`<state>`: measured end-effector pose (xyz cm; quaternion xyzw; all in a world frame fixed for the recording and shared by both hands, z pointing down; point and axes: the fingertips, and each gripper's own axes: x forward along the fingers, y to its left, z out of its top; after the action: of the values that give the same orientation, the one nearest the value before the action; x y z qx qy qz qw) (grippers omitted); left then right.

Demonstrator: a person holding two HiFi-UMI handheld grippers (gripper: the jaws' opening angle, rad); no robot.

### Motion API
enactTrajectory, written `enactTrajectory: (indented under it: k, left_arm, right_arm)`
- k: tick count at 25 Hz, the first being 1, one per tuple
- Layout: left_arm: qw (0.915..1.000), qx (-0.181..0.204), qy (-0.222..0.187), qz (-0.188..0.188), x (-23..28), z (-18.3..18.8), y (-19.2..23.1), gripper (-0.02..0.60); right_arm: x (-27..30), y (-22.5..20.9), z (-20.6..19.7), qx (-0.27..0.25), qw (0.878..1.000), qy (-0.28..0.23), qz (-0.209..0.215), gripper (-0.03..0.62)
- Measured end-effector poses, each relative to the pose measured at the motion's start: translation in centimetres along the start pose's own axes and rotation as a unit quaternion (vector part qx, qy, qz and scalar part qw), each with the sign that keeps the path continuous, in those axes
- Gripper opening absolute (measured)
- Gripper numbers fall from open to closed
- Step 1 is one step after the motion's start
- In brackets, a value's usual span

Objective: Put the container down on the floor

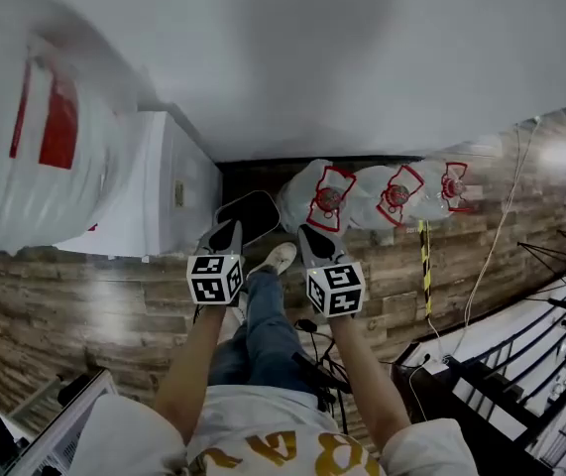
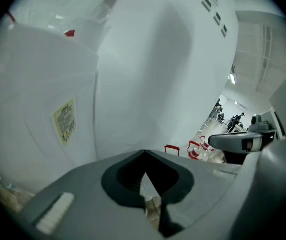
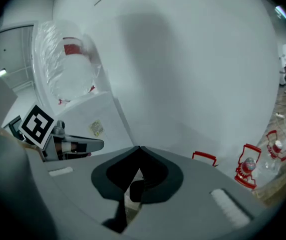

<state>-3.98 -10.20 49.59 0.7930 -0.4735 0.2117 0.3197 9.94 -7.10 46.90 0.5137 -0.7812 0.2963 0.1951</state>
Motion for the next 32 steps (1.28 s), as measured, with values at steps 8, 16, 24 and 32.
enactTrajectory:
  k: [8,16,24,32]
  left_arm:
    - [0.9935,0.030,-0.094,-0.056,-7.3,7.6,-3.9,0.000]
    - [0.9832,0.054,-0.156,-0.077,-15.6,11.2,-5.8,0.000]
    - [0.9716,0.044,-0.210,-0.100,-21.9,14.1,-6.6,0.000]
    - [0.9715,0.042,-0.215,-0.091,-23.4,13.7,-5.9,0.000]
  right_arm:
    - [-5.8,2.1,5.8,-0.038,0.996,-0.072,-0.042,0.029]
    - [-12.1,5.7,8.4,-0.034,0.987,-0.143,-0.065,0.029]
    - [-16.3,9.2,10.4,-0.047,0.979,-0.182,-0.074,0.029]
    - [-17.7,10.1,9.7,-0.041,0.978,-0.188,-0.084,0.029]
